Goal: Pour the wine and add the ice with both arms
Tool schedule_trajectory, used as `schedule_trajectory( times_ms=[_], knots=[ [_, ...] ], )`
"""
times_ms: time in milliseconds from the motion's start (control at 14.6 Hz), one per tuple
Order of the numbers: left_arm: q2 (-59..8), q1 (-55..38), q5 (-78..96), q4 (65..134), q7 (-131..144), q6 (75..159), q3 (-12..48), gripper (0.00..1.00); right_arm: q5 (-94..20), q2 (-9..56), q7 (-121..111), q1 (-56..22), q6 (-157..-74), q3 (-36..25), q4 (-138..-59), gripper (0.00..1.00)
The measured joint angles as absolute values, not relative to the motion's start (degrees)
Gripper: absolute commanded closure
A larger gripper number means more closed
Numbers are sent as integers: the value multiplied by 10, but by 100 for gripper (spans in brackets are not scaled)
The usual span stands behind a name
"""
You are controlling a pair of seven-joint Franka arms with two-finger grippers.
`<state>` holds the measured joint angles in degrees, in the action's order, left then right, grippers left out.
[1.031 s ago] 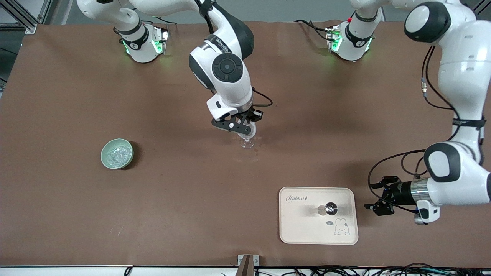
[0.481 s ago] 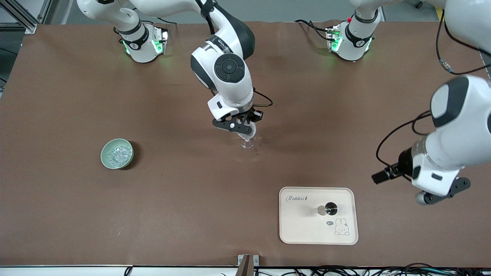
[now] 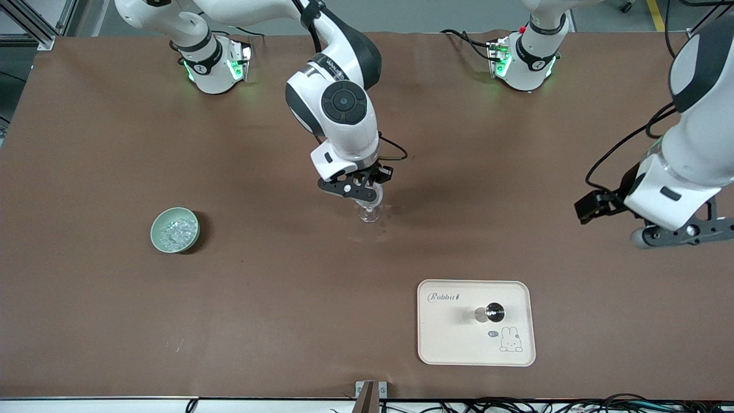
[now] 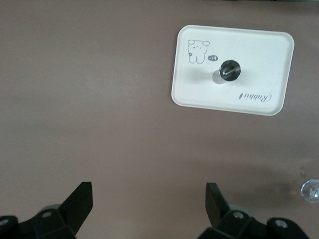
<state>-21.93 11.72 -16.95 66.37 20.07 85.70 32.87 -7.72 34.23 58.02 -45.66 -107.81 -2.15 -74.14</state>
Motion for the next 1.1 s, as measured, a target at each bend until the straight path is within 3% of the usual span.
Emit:
schedule_trajectory(
  times_ms=[69,275,412,550,824,1099],
  knots=[
    [-206,115,-154,664,186,846,321,0,-77,344,580,-457,-1078,-21,-741,54],
    [-146,68,-71,696,141,828,221,0,-77,350,580,-458,-1078,-21,-741,41],
    [-97,22,-38,743,116,826,146,0,-77,350,580,-458,-1077,-23,-740,25],
    [-51,-4,-26,791,107,828,110,0,-77,350,580,-458,-1058,-28,-731,0],
    [23,-53,-24,875,80,844,57,0,-65,327,580,-441,-1024,-42,-700,0],
    [44,-52,-23,908,78,856,48,0,29,253,579,-399,-996,-44,-692,0]
  ],
)
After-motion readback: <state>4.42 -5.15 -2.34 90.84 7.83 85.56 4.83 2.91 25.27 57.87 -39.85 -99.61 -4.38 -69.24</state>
